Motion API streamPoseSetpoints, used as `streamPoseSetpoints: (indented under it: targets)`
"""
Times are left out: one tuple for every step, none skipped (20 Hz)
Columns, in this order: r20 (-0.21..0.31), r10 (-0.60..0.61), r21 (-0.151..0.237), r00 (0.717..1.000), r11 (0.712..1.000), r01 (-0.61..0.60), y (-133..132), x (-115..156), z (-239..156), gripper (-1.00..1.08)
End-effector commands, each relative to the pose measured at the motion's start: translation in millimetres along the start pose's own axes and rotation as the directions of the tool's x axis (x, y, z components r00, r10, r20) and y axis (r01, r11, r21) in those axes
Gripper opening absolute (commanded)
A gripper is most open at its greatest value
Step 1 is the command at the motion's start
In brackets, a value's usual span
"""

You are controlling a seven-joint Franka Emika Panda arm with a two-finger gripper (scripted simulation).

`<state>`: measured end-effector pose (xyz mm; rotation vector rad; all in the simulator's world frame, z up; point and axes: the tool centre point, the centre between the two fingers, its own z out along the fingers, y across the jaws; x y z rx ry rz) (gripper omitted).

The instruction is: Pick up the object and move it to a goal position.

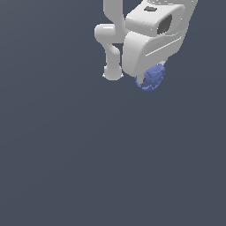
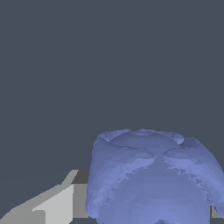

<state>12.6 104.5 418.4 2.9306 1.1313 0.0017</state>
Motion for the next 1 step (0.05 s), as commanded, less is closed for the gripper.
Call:
streamPoseSetpoints:
  targets:
    - [0.001,0.0,0.001,1.0,1.0,0.0,-0.4,-0.2,-2.2,-1.0]
